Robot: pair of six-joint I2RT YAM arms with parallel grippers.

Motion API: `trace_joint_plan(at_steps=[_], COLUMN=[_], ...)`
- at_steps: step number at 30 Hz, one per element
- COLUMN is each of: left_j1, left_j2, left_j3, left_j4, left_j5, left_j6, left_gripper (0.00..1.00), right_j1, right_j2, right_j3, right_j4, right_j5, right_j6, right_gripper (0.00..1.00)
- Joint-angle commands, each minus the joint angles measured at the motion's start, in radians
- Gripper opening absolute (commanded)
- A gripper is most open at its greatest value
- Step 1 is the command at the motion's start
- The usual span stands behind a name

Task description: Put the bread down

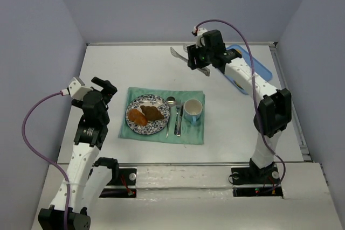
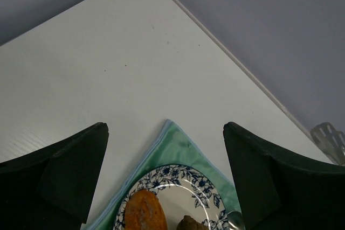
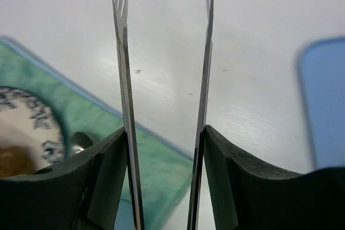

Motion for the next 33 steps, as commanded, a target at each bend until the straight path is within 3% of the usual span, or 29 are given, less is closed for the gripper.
trace_joint_plan(at_steps=[1, 8, 15, 16, 17, 18, 26, 29, 33], left_j1=[0.002, 0.002, 0.002, 0.001, 0.002, 0.002, 0.002, 0.002, 0.002], left_j2=[0.003, 0.017, 0.054, 0.06, 0.065, 0.074, 0.065, 0.046, 0.049], left_j3=[-0.008, -0.018, -0.01, -0.008, -0.005, -0.004, 0.001, -0.002, 0.005], left_j4=[0.036, 0.069, 0.071, 0.071, 0.071, 0.071, 0.065, 0.059, 0.051], left_j5=[-0.062, -0.068, -0.083, -0.083, -0.08, -0.076, -0.056, -0.046, -0.023], left_j6=[0.023, 0.034, 0.039, 0.039, 0.04, 0.04, 0.04, 0.036, 0.034], left_gripper=[0.99, 0.99, 0.99, 0.99, 0.99, 0.99, 0.99, 0.99, 0.99], right_j1=[-0.095, -0.203, -0.213, -0.213, -0.213, -0.213, -0.213, -0.213, -0.213], right_j2=[0.067, 0.277, 0.387, 0.387, 0.378, 0.369, 0.155, -0.005, -0.32], right_j3=[-0.011, 0.126, 0.178, 0.171, 0.166, 0.157, 0.102, 0.01, -0.327], right_j4=[0.062, 0.032, 0.009, 0.007, 0.009, 0.009, 0.012, 0.053, 0.18], right_j5=[0.056, 0.016, 0.063, 0.074, 0.08, 0.092, 0.114, 0.242, 0.344], right_j6=[-0.205, -0.292, -0.274, -0.274, -0.276, -0.273, -0.204, -0.073, 0.156], right_gripper=[0.61, 0.62, 0.73, 0.82, 0.83, 0.99, 1.0, 1.0, 1.0])
